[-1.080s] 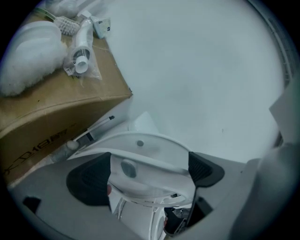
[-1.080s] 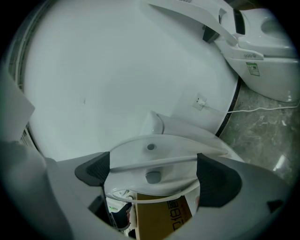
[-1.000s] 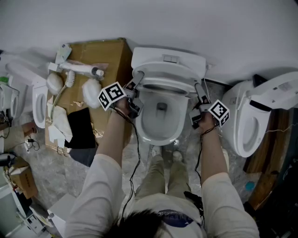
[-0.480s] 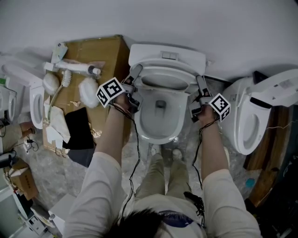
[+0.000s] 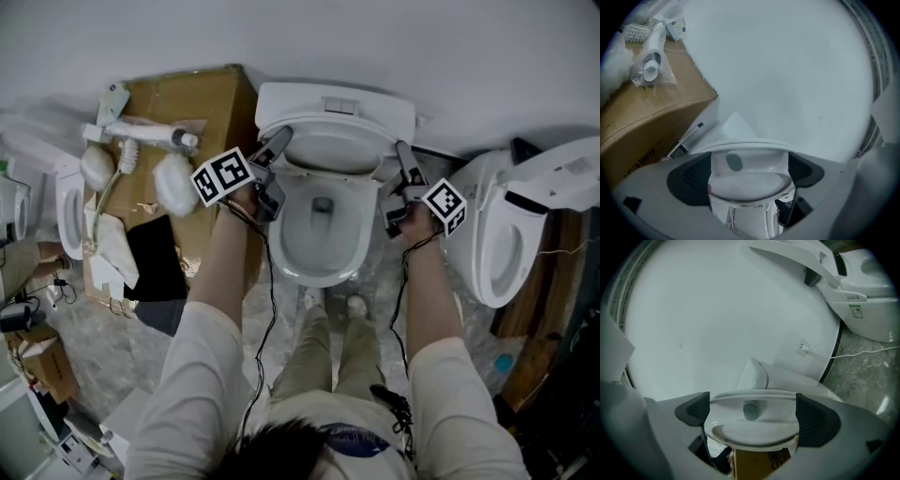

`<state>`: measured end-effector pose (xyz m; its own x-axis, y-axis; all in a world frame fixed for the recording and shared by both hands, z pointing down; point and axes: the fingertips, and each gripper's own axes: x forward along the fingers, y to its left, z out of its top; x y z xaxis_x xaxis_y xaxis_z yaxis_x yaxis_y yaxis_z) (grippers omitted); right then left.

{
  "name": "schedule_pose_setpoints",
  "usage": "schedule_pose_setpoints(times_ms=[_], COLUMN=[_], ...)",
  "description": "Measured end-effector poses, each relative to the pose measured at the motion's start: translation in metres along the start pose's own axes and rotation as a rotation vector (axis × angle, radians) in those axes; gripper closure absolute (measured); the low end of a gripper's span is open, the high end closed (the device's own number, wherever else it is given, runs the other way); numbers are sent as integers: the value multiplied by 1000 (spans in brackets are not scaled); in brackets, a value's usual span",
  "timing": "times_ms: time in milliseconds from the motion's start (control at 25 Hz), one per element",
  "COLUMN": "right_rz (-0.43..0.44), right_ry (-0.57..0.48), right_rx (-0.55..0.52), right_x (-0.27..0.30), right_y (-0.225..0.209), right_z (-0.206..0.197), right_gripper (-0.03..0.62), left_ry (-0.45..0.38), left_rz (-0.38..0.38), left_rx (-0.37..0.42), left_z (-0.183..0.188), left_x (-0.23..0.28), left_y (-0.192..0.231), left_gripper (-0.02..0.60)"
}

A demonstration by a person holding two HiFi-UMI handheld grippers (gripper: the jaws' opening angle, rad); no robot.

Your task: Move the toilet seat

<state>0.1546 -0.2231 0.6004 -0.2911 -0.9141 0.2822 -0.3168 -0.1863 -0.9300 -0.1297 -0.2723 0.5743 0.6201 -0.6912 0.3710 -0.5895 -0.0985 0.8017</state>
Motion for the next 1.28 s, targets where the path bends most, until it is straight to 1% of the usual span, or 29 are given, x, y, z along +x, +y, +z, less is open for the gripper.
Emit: schedule_pose_setpoints(times_ms=[80,320,480,600,720,920,1120,1200,1280], right_rz=[3,13,6,0,6,39,113,114,123], right_ry=[4,13,37,46,50,107,180,200,204], right_rx=[-5,-12,-30,-82,-142,-351,-539,-654,-794], right_x=[1,1,-1,-2,-6,-24,-57,-77,-101], right_y=[0,-1,-3,1,13,50,108,130,156], right_z=[0,-1,-2,2,4,-7,-35,-46,-54], right_gripper=[23,20,25,44,56,78,122,165,221], left_ry=[-4,13,8,-5,-24,-42,-95,-114,-130], left_rz=[0,-11,-15,-28,-47,-95,-144,-150,-148], left_rx=[-5,12,11,17,48,133,178,223,308], left_z=[1,0,0,3,9,8,3,-2,-8], left_x=[1,0,-1,-4,-11,-35,-76,-98,-125], left_y=[2,3,1,-5,-18,-56,-104,-127,-156], left_gripper=[92,92,92,92,92,92,92,93,94])
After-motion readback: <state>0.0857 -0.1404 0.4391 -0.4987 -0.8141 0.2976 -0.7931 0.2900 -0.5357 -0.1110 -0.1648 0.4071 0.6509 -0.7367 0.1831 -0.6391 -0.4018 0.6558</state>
